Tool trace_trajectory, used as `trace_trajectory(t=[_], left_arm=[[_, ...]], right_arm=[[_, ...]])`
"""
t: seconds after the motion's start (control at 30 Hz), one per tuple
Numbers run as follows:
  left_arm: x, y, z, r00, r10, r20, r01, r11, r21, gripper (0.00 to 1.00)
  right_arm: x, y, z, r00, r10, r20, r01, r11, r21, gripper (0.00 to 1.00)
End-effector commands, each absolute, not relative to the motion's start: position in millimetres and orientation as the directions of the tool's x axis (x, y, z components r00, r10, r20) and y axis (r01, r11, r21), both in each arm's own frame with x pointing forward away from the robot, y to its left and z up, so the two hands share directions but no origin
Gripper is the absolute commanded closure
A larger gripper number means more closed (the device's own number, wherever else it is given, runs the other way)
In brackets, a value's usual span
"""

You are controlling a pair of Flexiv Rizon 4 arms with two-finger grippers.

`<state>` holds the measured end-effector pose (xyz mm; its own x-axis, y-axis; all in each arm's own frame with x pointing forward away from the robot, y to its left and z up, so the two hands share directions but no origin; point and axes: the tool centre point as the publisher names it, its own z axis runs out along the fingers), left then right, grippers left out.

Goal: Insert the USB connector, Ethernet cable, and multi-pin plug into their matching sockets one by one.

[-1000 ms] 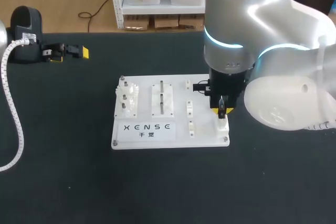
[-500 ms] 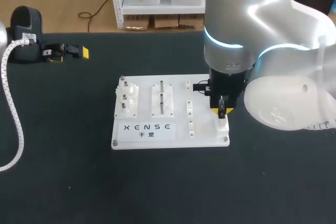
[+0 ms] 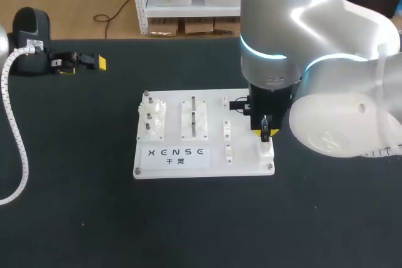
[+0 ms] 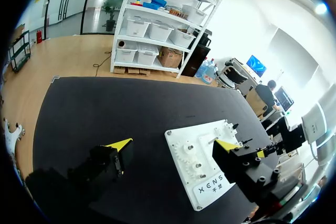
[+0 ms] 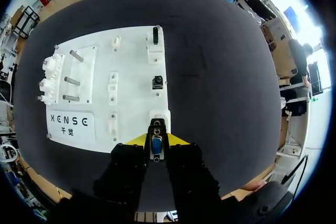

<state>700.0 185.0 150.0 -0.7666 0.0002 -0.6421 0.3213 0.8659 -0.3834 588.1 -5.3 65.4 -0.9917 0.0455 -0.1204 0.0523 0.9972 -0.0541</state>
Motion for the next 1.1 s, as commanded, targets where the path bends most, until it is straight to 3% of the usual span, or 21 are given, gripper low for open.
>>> trace_trajectory(t=[0.03, 1.1], left_arm=[[700.0, 185.0, 150.0, -0.767, 0.000, -0.642, 0.321, 0.866, -0.383, 0.00], [700.0, 185.0, 150.0, -0.767, 0.000, -0.642, 0.321, 0.866, -0.383, 0.00]], right_arm=[[587.3, -7.3, 65.2, -0.991, 0.052, -0.122, 0.058, 0.997, -0.053, 1.00], [589.1, -9.4, 56.6, -0.991, 0.088, -0.097, 0.094, 0.993, -0.065, 1.00]])
